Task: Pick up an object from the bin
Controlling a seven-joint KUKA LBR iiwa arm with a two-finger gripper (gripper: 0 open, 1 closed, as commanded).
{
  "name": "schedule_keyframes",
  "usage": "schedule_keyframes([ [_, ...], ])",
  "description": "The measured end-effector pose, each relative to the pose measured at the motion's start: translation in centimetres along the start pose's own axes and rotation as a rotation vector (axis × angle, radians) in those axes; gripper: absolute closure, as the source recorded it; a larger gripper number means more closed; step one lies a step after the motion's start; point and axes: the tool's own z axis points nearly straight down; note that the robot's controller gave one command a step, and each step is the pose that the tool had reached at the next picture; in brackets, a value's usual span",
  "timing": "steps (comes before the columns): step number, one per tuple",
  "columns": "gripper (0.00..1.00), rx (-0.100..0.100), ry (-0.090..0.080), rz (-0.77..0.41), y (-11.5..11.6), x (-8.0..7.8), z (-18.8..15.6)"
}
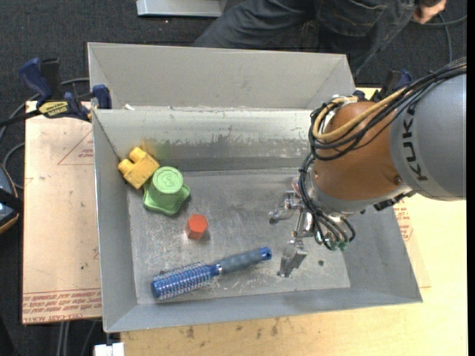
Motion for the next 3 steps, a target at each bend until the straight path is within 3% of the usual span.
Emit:
schedule_keyframes([
  [1, 0.00, -0.003, -0.014, -0.012, 5.4, 2.6, 7.6],
  [2, 1.00, 0.000, -0.006, -0.008, 5.1, 2.7, 7.5],
  [3, 1.00, 0.001, -0.016, -0.057, 2.9, 1.1, -5.8],
])
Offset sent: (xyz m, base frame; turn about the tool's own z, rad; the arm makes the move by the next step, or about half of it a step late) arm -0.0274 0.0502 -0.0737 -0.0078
